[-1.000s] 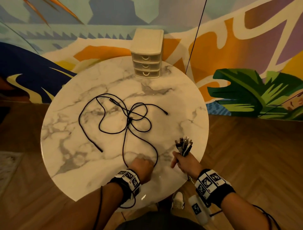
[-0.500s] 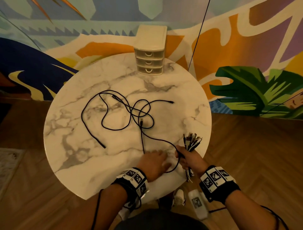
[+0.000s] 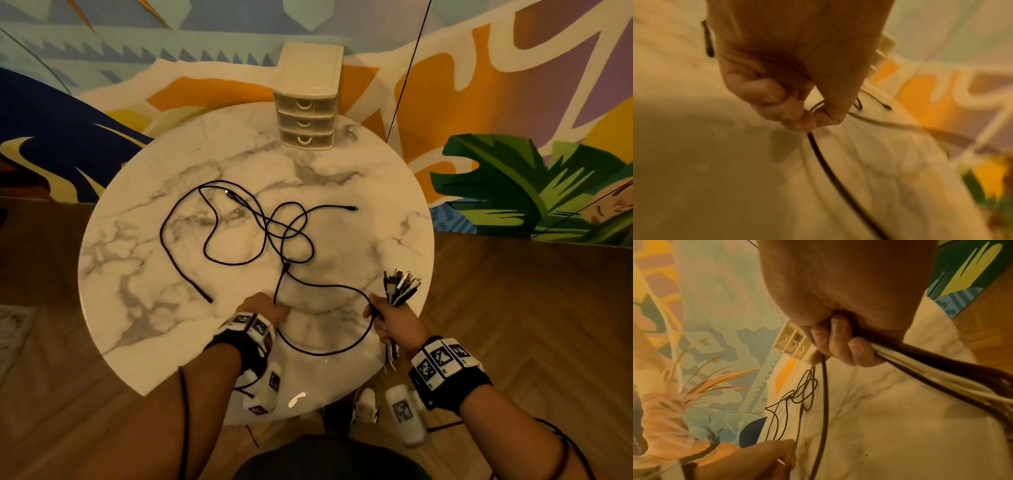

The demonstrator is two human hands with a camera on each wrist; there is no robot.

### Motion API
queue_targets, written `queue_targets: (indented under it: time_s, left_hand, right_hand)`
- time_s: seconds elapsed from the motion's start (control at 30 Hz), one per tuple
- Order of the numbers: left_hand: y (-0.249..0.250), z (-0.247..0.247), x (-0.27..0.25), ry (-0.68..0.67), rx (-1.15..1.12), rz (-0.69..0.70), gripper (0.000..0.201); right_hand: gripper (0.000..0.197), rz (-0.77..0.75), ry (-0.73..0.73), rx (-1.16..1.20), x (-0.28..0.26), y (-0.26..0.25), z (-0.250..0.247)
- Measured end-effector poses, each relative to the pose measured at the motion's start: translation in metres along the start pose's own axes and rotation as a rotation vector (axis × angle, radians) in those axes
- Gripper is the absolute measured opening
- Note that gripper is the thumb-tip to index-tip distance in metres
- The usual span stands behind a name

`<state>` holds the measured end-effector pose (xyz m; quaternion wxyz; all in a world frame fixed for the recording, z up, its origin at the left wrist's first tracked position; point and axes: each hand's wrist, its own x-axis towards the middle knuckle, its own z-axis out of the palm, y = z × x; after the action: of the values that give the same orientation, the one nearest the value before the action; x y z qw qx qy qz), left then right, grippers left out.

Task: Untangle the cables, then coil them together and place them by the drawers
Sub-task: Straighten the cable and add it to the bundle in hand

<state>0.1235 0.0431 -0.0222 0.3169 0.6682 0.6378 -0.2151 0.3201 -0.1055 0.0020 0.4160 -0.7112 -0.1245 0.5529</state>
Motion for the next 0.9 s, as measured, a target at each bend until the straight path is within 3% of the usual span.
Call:
queue_targets:
  time_s: [0.13,0.23,0.33,0.5,0.63,0.7,0.8,0.9]
  left_hand:
    - [-0.01,-0.026,-0.015,-0.064,-0.667,-0.086,0.03]
    - [-0.002,-0.04,-0.049,-0.013,-0.915,0.025,0.021]
    - [0.02,-0.036,-0.083,-0.038,-0.789,0.276,0.016]
    - [0.053,-0.008,-0.105,-0.039,-0.236,0.608,0.023]
    - [0.063,-0.003,-0.111,-0.053,-0.018,0.695,0.039]
    - [0.066,-0.01,-0.11,-0.022,-0.089,0.714,0.04]
    - [0.071,-0.026,-0.101,0.021,-0.436,0.69,0.015]
    - [0.081,-0.037,-0.096,-0.052,-0.695,0.681,0.018]
  right_hand:
    - [0.031,-0.082,0.264,-0.009,0.009,0.002,-0.005]
    - [0.038,-0.151,0.333,0.06,0.008,-0.005,0.002]
    - [0.043,-0.246,0.17,-0.081,0.002,-0.021,0.021]
    - [0.038,-0.328,-0.109,-0.04,-0.014,-0.043,0.035]
    - [0.035,-0.37,-0.178,-0.015,-0.024,-0.054,0.028]
    - [0.034,-0.37,-0.174,0.007,-0.026,-0.055,0.024]
    - [0.033,-0.352,-0.178,0.019,-0.033,-0.058,0.016]
    - [0.034,-0.348,-0.202,-0.062,-0.039,-0.062,0.013]
